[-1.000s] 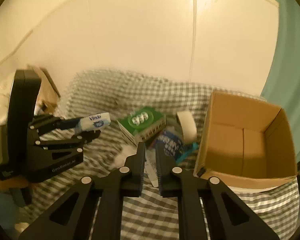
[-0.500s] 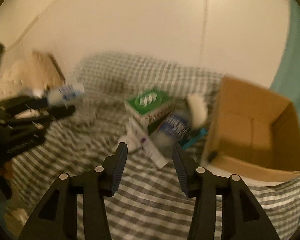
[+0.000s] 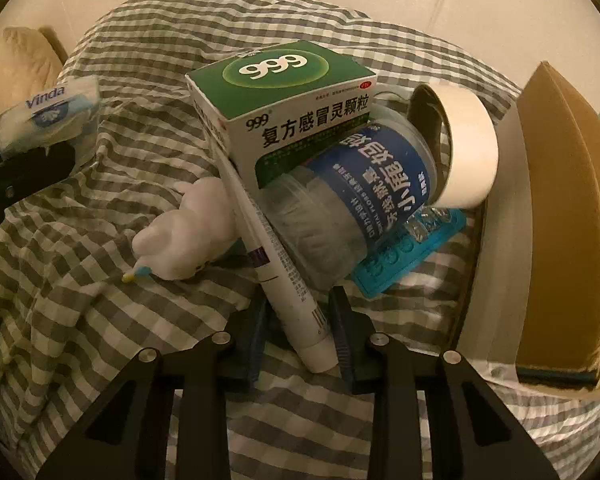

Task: Organize objects
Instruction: 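Lift the tube with the right tool while the left tool carries the tissue pack to the box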

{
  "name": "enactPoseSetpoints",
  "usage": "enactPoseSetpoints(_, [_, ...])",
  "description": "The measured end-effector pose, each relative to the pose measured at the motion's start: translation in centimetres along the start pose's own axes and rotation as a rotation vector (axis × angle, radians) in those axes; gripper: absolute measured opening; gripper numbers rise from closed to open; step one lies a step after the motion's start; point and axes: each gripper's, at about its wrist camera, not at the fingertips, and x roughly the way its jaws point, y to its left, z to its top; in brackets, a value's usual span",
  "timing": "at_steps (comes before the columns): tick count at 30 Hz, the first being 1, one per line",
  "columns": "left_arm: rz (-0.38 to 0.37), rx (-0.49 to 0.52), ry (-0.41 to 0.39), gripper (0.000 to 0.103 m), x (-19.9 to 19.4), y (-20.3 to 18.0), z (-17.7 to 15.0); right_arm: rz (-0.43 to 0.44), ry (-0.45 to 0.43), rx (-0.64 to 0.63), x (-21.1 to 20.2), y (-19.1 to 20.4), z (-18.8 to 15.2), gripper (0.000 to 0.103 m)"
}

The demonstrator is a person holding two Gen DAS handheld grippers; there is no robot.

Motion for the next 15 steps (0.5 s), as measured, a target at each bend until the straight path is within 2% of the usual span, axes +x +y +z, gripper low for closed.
enactPoseSetpoints(5, [-0.002,0.015,-0.033,0.040,-2.9,-1.4,0.7,0.045,-0.115,0.023,-4.9,-0.8,-0.6,0.022])
enactPoseSetpoints(9, [0.002,0.012,-0.124,0.040,-7.3,-3.9,2.8,0.056,-0.224,0.030,-11.5,-2.7,-0.5,0.020])
enactPoseSetpoints(11, [-0.003,0.021,-0.172,0.040,-9.3,-5.6,4.2,0.042,-0.284,0.032,-15.6,-4.2,-0.4,0.020])
enactPoseSetpoints(15, [-0.073,0.057,-0.250,0.040,-12.5,-10.3,7.4,-0.014,-0.387,0.041,-22.7,-8.1,-0.7,0.020])
